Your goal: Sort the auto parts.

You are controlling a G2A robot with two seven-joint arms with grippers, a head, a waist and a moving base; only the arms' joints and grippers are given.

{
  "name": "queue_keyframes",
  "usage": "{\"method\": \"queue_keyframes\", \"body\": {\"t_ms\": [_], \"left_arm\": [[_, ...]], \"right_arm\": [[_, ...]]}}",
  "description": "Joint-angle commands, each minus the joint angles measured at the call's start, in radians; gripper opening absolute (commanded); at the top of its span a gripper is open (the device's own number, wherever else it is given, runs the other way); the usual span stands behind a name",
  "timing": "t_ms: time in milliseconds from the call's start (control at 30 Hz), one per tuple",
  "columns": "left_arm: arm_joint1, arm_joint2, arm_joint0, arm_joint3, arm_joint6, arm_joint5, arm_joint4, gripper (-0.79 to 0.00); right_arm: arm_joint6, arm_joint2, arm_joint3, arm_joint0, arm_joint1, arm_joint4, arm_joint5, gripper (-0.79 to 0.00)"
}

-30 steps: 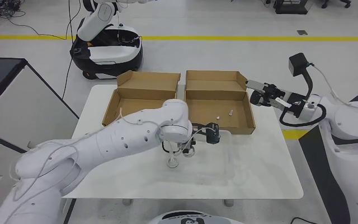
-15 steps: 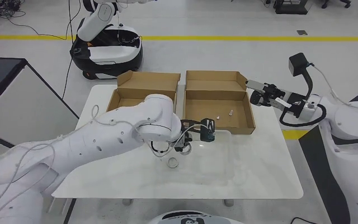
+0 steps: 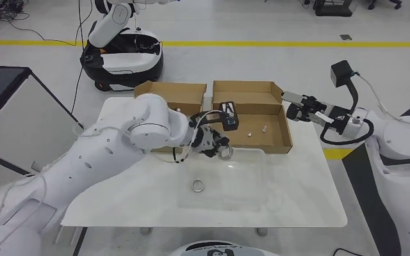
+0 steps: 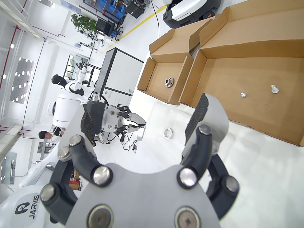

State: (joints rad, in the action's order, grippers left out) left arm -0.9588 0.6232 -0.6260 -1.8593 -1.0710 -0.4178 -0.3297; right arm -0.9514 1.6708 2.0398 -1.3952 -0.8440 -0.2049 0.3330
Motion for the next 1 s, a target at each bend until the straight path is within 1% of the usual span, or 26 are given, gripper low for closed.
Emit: {"method": "queue_keyframes", "body": {"t_ms": [0,133,300,467,567,600,833,867,967], "left_arm": [[0.026,0.071,-0.065,0.001,0.046,-0.047,0.052,-0.785],[0.062,0.172,-0.172,0.014,0.112,-0.151,0.157,-0.785],[0.091,0.263,-0.278,0.043,0.180,-0.303,0.304,-0.785],[0.106,0.314,-0.346,0.073,0.223,-0.469,0.448,-0.785],[0.111,0.330,-0.373,0.091,0.251,-0.571,0.545,-0.785],[0.113,0.334,-0.378,0.100,0.259,-0.590,0.566,-0.785],[0.116,0.381,-0.409,0.078,0.263,-0.595,0.768,-0.785],[0.115,0.395,-0.412,0.069,0.263,-0.595,0.776,-0.785],[0.115,0.395,-0.412,0.069,0.263,-0.595,0.776,-0.785]], "right_arm": [[0.000,0.000,0.000,0.000,0.000,0.000,0.000,0.000],[0.000,0.000,0.000,0.000,0.000,0.000,0.000,0.000],[0.000,0.000,0.000,0.000,0.000,0.000,0.000,0.000],[0.000,0.000,0.000,0.000,0.000,0.000,0.000,0.000],[0.000,0.000,0.000,0.000,0.000,0.000,0.000,0.000],[0.000,0.000,0.000,0.000,0.000,0.000,0.000,0.000],[0.000,0.000,0.000,0.000,0.000,0.000,0.000,0.000],[0.000,0.000,0.000,0.000,0.000,0.000,0.000,0.000],[0.000,0.000,0.000,0.000,0.000,0.000,0.000,0.000]]}}
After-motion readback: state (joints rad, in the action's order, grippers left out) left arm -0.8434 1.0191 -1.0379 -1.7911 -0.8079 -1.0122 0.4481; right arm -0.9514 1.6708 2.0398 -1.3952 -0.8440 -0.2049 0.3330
